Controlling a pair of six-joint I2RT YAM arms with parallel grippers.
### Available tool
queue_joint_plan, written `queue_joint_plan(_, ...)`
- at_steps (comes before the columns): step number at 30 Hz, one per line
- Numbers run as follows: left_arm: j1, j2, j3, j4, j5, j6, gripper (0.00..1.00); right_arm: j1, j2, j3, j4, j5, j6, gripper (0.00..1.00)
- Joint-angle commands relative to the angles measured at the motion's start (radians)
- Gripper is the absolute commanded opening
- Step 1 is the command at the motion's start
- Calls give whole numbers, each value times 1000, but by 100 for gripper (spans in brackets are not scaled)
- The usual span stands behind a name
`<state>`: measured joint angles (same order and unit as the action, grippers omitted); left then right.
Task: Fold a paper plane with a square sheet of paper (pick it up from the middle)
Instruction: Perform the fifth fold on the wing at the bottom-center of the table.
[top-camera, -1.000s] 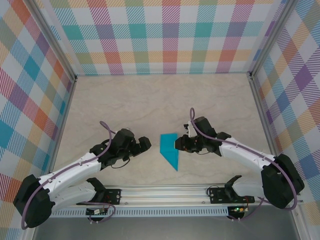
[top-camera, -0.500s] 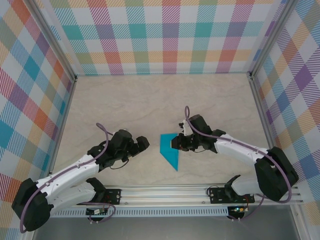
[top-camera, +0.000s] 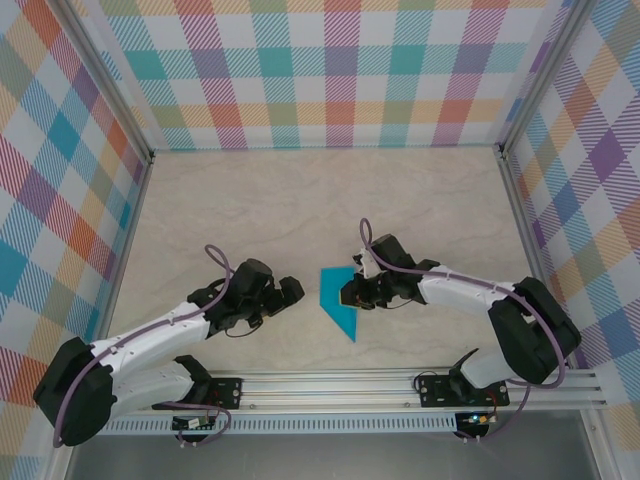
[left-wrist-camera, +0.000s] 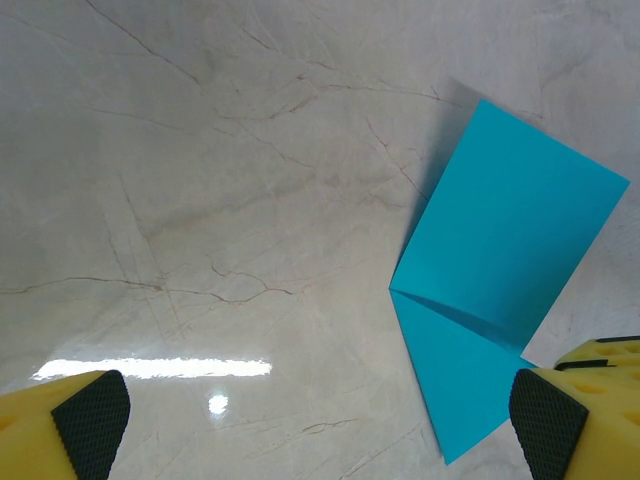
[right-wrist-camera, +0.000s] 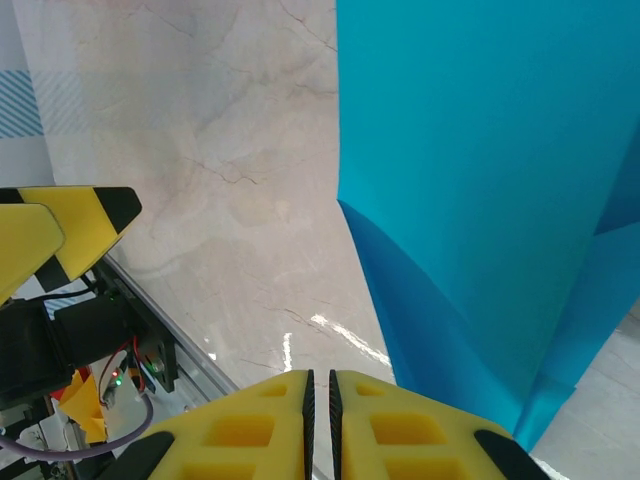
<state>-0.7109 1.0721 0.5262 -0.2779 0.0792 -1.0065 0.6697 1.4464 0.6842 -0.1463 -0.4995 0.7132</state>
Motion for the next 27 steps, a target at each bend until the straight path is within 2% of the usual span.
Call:
queue_joint_plan(1, 8, 27, 30, 55, 44, 9, 100, 5, 31, -13, 14, 5, -36, 15)
queue_joint_plan(13, -14, 155, 78, 91, 69, 21, 99, -14, 105, -54, 49, 35, -49, 13)
queue_joint_plan(27, -75, 306, 158, 129, 70, 12, 97, -80, 113, -174, 160, -2, -40, 13)
